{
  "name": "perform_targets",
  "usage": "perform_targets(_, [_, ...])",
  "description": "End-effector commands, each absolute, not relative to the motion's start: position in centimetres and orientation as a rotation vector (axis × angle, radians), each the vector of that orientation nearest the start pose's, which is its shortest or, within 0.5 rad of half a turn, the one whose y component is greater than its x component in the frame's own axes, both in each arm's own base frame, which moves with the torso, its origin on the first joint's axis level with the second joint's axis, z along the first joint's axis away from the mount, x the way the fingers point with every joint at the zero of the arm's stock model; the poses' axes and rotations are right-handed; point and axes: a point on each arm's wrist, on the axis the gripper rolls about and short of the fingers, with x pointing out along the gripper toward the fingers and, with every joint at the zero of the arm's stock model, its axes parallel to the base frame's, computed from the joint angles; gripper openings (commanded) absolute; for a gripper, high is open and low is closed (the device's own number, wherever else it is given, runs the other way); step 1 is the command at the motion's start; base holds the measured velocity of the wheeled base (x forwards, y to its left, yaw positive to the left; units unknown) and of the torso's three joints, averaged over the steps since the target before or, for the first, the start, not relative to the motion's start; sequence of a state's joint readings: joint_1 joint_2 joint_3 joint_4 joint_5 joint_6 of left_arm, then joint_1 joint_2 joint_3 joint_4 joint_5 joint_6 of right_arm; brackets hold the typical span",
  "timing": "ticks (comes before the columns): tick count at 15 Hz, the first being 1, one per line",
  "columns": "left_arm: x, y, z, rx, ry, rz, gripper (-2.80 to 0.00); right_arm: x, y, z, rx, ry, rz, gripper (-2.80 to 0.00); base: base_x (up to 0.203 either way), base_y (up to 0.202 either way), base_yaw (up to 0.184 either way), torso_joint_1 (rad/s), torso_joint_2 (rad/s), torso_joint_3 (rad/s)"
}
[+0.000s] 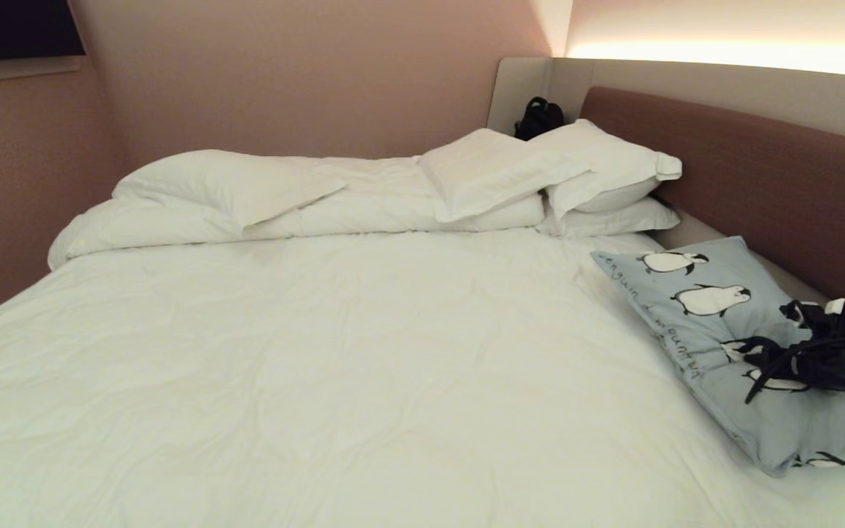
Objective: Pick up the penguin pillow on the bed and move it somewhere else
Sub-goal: Pick up the pillow
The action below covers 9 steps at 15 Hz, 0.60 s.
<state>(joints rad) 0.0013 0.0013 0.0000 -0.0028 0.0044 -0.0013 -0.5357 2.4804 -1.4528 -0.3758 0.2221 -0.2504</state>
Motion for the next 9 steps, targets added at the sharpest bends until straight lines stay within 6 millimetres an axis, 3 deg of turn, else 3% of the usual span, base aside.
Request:
perform_targets(1, [-2.3, 0.0, 7.6, -0.002, -0.002, 0.006, -2.80, 40.9, -23.7, 1.4, 0.001, 0.635, -0.223, -2.80, 0.000, 0.000, 0.000, 0.000, 0.00, 0.000])
perform_targets(3, [-2.3, 0.0, 7.6, -0.002, -0.002, 0.006, -2.80, 40.8, -23.6, 2.0, 0.009, 0.623, -0.227, -2.80, 0.000, 0.000, 0.000, 0.000, 0.00, 0.000])
perform_targets(9, [-2.3, 0.0, 7.6, -0.002, -0.002, 0.006, -2.80, 39.9, -22.9, 6.4, 0.032, 0.543, -0.211, -2.80, 0.000, 0.000, 0.000, 0.000, 0.00, 0.000])
